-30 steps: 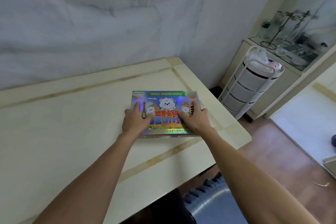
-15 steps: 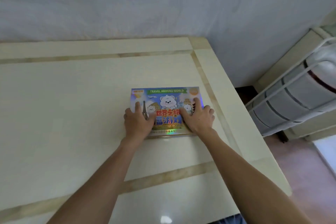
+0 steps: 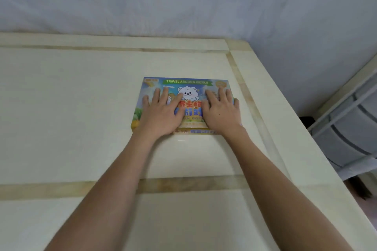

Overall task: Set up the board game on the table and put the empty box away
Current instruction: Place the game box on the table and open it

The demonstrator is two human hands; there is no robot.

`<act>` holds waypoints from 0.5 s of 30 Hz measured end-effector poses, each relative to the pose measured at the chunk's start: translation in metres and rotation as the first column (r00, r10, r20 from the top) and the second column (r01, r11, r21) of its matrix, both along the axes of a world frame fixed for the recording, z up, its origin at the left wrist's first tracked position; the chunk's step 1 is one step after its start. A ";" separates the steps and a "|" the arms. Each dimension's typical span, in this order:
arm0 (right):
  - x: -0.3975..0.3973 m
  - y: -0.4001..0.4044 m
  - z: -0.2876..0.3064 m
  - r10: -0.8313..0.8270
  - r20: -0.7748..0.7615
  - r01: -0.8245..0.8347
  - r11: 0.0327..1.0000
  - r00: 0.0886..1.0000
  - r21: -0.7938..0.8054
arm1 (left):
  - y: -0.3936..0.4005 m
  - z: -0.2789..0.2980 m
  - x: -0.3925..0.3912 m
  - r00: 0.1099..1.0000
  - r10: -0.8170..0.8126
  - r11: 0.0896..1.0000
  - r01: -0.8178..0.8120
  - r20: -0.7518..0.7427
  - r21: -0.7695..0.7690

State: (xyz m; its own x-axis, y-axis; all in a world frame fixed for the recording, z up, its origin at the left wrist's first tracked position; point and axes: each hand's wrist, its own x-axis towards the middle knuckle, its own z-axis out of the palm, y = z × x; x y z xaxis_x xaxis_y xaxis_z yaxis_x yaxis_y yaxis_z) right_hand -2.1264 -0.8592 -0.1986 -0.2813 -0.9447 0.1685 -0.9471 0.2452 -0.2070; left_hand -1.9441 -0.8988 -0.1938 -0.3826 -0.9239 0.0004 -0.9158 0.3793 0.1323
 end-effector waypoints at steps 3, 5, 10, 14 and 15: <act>0.003 0.031 0.005 0.041 0.044 -0.043 0.998 0.998 0.043 | 0.037 0.002 0.004 0.999 0.040 0.999 -0.040 0.002 0.005; 0.008 0.054 0.006 0.058 0.065 -0.062 0.997 0.996 0.051 | 0.062 0.002 0.010 0.999 0.052 0.999 -0.052 -0.012 -0.005; 0.020 0.098 0.007 0.060 0.040 -0.060 0.998 0.997 -0.017 | 0.105 0.002 0.021 0.997 0.053 0.991 -0.059 -0.054 -0.124; 0.022 0.116 0.009 0.051 0.066 -0.048 0.998 0.996 -0.042 | 0.121 0.001 0.025 0.988 0.006 0.969 -0.045 -0.157 -0.241; 0.021 0.118 0.009 0.052 0.083 -0.046 0.997 0.995 -0.066 | 0.122 0.001 0.025 0.980 -0.016 0.963 -0.038 -0.196 -0.268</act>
State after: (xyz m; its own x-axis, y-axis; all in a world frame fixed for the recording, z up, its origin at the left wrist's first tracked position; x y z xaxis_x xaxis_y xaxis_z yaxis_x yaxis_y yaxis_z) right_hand -2.1050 -0.7410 -0.1898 -0.2507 -0.9458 0.2062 -0.9361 0.1825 -0.3007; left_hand -1.9191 -0.7769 -0.1928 -0.3399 -0.8832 0.3230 -0.8866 0.4155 0.2031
